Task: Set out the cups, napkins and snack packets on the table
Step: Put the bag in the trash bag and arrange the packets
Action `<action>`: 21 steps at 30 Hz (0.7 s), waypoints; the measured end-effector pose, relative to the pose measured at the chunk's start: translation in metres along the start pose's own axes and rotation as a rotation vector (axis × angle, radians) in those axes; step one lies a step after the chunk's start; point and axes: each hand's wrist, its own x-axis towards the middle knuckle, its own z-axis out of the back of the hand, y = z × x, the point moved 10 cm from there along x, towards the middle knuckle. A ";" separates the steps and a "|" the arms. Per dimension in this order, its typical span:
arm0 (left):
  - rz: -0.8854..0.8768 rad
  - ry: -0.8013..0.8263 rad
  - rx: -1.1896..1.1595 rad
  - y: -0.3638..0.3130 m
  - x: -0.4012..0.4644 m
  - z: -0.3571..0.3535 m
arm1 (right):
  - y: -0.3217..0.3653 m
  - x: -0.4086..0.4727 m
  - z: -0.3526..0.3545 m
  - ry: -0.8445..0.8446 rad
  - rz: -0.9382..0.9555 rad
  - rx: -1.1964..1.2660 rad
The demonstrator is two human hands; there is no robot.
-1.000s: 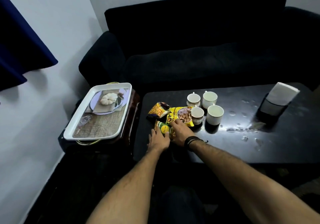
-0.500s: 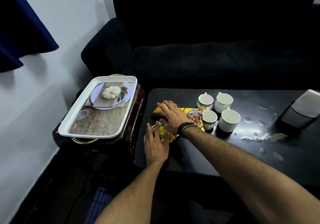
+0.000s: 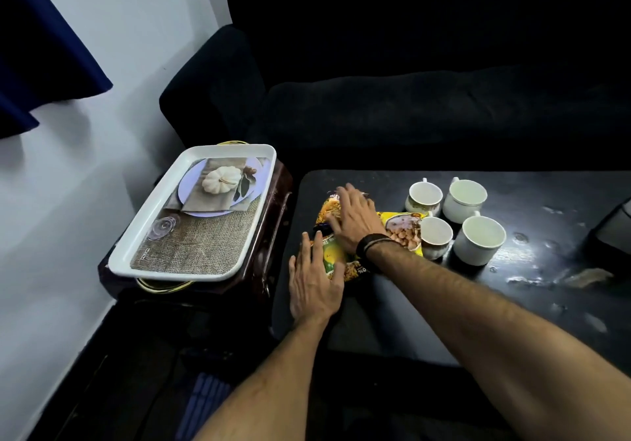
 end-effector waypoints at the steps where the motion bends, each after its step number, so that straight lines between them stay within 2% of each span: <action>1: -0.010 0.003 -0.011 0.000 0.002 -0.001 | -0.002 0.001 -0.018 0.111 -0.031 -0.012; 3: -0.024 0.004 -0.056 0.000 0.006 -0.002 | -0.011 0.008 -0.037 0.234 -0.085 -0.055; 6: -0.019 -0.022 -0.131 0.002 0.013 -0.003 | -0.025 0.023 -0.036 0.329 -0.098 -0.121; 9: -0.035 -0.084 -0.149 0.002 0.024 0.001 | -0.031 0.033 -0.037 0.400 -0.109 -0.071; 15: -0.055 -0.184 0.020 -0.003 0.038 0.006 | -0.027 0.052 -0.041 0.385 -0.105 -0.024; 21: -0.061 -0.129 0.065 -0.004 0.040 -0.005 | -0.013 0.070 -0.050 0.394 -0.087 0.006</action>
